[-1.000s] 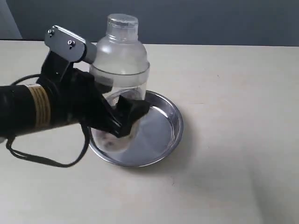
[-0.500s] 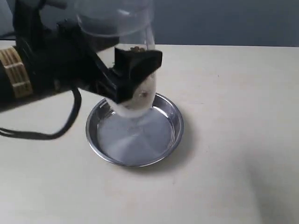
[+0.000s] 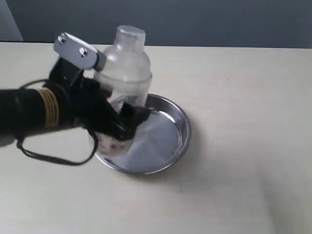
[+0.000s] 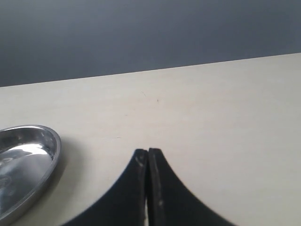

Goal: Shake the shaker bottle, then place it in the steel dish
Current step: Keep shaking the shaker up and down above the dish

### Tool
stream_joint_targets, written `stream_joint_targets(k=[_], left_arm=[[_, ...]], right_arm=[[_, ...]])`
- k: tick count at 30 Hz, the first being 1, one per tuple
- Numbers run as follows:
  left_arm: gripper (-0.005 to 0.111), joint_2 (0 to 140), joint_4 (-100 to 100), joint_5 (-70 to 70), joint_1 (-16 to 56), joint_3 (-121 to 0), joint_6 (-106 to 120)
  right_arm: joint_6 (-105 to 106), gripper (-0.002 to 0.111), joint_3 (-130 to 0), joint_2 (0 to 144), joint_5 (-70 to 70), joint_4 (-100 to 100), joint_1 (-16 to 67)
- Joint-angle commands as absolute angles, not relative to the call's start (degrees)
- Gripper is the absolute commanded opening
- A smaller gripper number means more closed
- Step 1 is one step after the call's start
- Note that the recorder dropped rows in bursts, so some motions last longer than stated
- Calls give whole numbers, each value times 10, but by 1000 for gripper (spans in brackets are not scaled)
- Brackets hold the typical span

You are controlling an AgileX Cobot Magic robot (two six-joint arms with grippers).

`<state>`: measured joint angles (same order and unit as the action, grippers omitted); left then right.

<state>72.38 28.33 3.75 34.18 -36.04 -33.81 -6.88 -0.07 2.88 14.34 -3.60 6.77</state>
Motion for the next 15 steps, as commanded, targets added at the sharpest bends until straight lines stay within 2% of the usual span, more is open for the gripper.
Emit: stream_joint_targets(k=[1, 4, 9, 12, 15], left_arm=[[0, 655, 281, 114, 342, -385, -350], [0, 708, 265, 92, 336, -343, -345], [0, 611, 316, 121, 337, -429, -353], [0, 657, 301, 62, 338, -364, -358], [0, 694, 253, 87, 335, -344, -360]], right_arm=[[-67, -1, 0, 31, 136, -31, 68], [-67, -1, 0, 31, 136, -31, 68], [-67, -1, 0, 31, 136, -31, 68], [-67, -1, 0, 31, 136, -31, 68], [-67, -1, 0, 31, 136, -31, 68]])
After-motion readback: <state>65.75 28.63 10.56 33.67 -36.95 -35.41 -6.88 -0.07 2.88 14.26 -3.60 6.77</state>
